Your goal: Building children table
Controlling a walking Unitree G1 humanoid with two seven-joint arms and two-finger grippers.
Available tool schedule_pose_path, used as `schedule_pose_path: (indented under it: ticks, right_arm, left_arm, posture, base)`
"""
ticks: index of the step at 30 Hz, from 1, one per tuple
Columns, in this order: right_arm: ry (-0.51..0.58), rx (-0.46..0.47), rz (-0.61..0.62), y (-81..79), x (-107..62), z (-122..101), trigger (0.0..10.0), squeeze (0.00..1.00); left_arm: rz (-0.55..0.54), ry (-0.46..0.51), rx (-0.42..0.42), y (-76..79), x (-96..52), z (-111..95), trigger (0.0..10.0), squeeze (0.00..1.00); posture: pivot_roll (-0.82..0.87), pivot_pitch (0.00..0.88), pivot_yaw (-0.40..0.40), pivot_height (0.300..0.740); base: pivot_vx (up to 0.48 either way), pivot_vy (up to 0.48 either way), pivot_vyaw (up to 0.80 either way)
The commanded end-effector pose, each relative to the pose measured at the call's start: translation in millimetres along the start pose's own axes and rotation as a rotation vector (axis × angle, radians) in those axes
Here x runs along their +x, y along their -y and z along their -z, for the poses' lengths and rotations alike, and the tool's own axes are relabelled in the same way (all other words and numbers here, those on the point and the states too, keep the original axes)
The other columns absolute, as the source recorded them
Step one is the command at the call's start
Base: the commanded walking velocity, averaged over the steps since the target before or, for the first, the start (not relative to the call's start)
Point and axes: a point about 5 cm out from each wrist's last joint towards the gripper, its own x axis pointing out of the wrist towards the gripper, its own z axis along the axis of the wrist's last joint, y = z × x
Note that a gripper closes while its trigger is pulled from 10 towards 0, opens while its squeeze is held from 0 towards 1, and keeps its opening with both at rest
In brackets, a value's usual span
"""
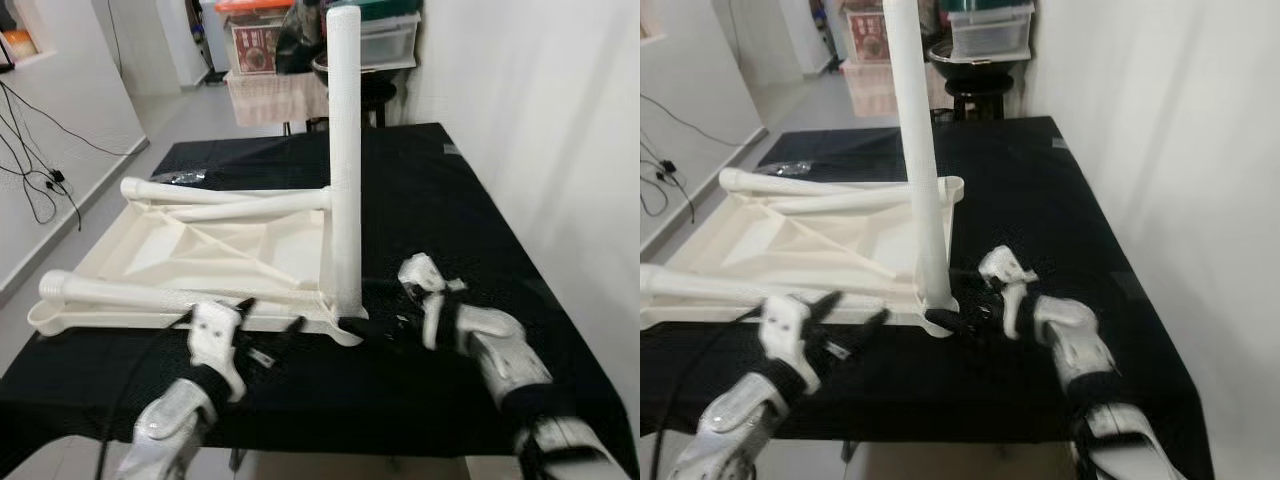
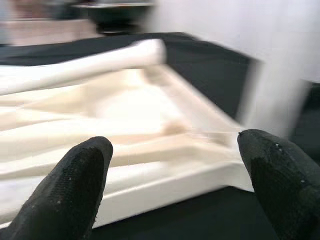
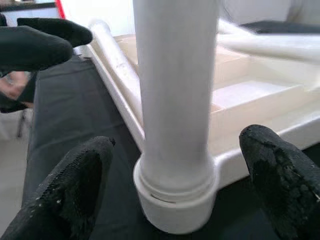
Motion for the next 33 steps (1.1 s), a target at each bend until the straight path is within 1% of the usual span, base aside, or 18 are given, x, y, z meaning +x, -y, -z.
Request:
schedule_pose_path:
  ticks: [1, 2, 4, 5, 6, 7, 8, 10, 11, 13, 14, 16, 17, 19, 20, 22, 27, 33]
  right_arm:
    - [-0.014, -0.039, 0.050, 2.8, 5.9, -9.4, 10.0, 0.00]
    - [-0.073, -0.024, 0.126, 8.7, 3.8, -5.0, 10.0, 0.00]
    - [-0.117, -0.013, 0.175, 12.7, 1.8, -1.5, 10.0, 0.00]
    - [-0.171, 0.058, 0.290, 18.0, -4.8, 4.5, 10.0, 0.00]
    - [-0.171, 0.058, 0.290, 18.0, -4.8, 4.5, 10.0, 0.00]
    - [-0.203, 0.106, 0.363, 20.1, -9.7, 8.5, 10.0, 0.00]
    - [-0.238, 0.138, 0.423, 17.2, -16.8, 12.6, 10.0, 0.00]
    - [-0.276, 0.171, 0.457, 7.2, -27.1, 17.3, 10.0, 0.00]
    - [-0.276, 0.171, 0.457, 7.2, -27.1, 17.3, 10.0, 0.00]
    - [-0.273, 0.199, 0.440, -13.7, -35.0, 17.9, 10.0, 0.00]
    - [-0.273, 0.199, 0.440, -13.7, -35.0, 17.9, 10.0, 0.00]
    - [-0.250, 0.207, 0.440, -23.5, -37.2, 15.6, 10.0, 0.00]
    - [-0.236, 0.214, 0.409, -36.8, -37.8, 13.5, 10.0, 0.00]
    - [-0.105, 0.215, 0.275, -65.3, -31.9, 2.2, 10.0, 0.00]
    - [-0.105, 0.215, 0.275, -65.3, -31.9, 2.2, 10.0, 0.00]
    - [-0.022, 0.227, 0.197, -79.7, -29.1, -6.4, 10.0, 0.00]
    - [0.033, 0.257, 0.130, -86.8, -33.0, -16.9, 10.0, 0.00]
    - [0.025, 0.245, 0.080, -89.5, -41.6, -22.8, 10.0, 0.00]
  left_arm:
    - [-0.040, -0.012, -0.011, -4.1, -0.8, 4.1, 10.0, 0.00]
    - [-0.056, -0.014, 0.001, -5.5, -0.7, 4.1, 10.0, 0.00]
    - [-0.064, -0.015, 0.009, -6.2, -0.6, 4.0, 10.0, 0.00]
    - [-0.089, -0.018, 0.013, -8.5, -1.9, 4.4, 10.0, 0.00]
    - [-0.089, -0.018, 0.013, -8.5, -1.9, 4.4, 10.0, 0.00]
    - [-0.106, -0.020, 0.015, -10.3, -3.1, 4.7, 10.0, 0.00]
    - [-0.124, -0.027, 0.010, -12.2, -5.5, 6.1, 10.0, 0.00]
    - [-0.142, -0.037, 0.010, -13.9, -8.6, 8.0, 10.0, 0.00]
    - [-0.142, -0.037, 0.010, -13.9, -8.6, 8.0, 10.0, 0.00]
    - [-0.145, -0.068, 0.047, -14.5, -12.9, 12.5, 10.0, 0.00]
    - [-0.145, -0.068, 0.047, -14.5, -12.9, 12.5, 10.0, 0.00]
    - [-0.145, -0.088, 0.075, -14.5, -14.8, 15.5, 10.0, 0.00]
    - [-0.147, -0.102, 0.094, -13.6, -16.3, 18.0, 10.0, 0.00]
    - [-0.175, -0.111, 0.106, -14.2, -17.6, 19.3, 10.0, 0.00]
    - [-0.175, -0.111, 0.106, -14.2, -17.6, 19.3, 10.0, 0.00]
    - [-0.189, -0.115, 0.108, -15.1, -16.9, 19.6, 10.0, 0.00]
    - [-0.191, -0.119, 0.111, -14.5, -14.8, 20.5, 10.0, 0.00]
    - [-0.187, -0.120, 0.110, -13.6, -12.0, 21.1, 10.0, 0.00]
  posture:
    - [-0.07, 0.000, 0.081, 0.740]
    - [-0.07, 0.000, 0.078, 0.740]
    - [-0.07, 0.000, 0.078, 0.740]
    - [-0.07, 0.001, 0.077, 0.740]
    - [-0.07, 0.001, 0.077, 0.740]
    - [-0.08, 0.003, 0.077, 0.740]
    - [-0.08, 0.004, 0.078, 0.740]
    - [-0.08, 0.004, 0.078, 0.740]
    - [-0.08, 0.004, 0.078, 0.740]
    - [-0.09, 0.017, 0.083, 0.740]
    - [-0.09, 0.017, 0.083, 0.740]
    - [-0.09, 0.019, 0.085, 0.740]
    - [-0.10, 0.025, 0.089, 0.740]
    - [-0.11, 0.036, 0.092, 0.740]
    - [-0.11, 0.036, 0.092, 0.740]
    - [-0.11, 0.037, 0.091, 0.740]
    - [-0.12, 0.037, 0.090, 0.740]
    - [-0.12, 0.034, 0.092, 0.740]
  base:
    - [0.000, 0.000, 0.00]
    - [0.000, 0.000, 0.00]
    - [0.000, 0.000, 0.00]
    - [0.000, 0.000, 0.00]
    - [0.000, 0.000, 0.00]
    - [0.000, 0.000, 0.00]
    - [0.000, 0.000, 0.00]
    - [0.000, 0.000, 0.00]
    - [0.000, 0.000, 0.00]
    - [0.000, 0.000, 0.00]
    - [0.000, 0.000, 0.00]
    - [0.000, 0.000, 0.00]
    - [0.000, 0.000, 0.00]
    - [0.000, 0.000, 0.00]
    - [0.000, 0.000, 0.00]
    - [0.000, 0.238, 0.00]
    - [0.000, 0.473, 0.00]
    - [0.000, 0.472, 0.00]
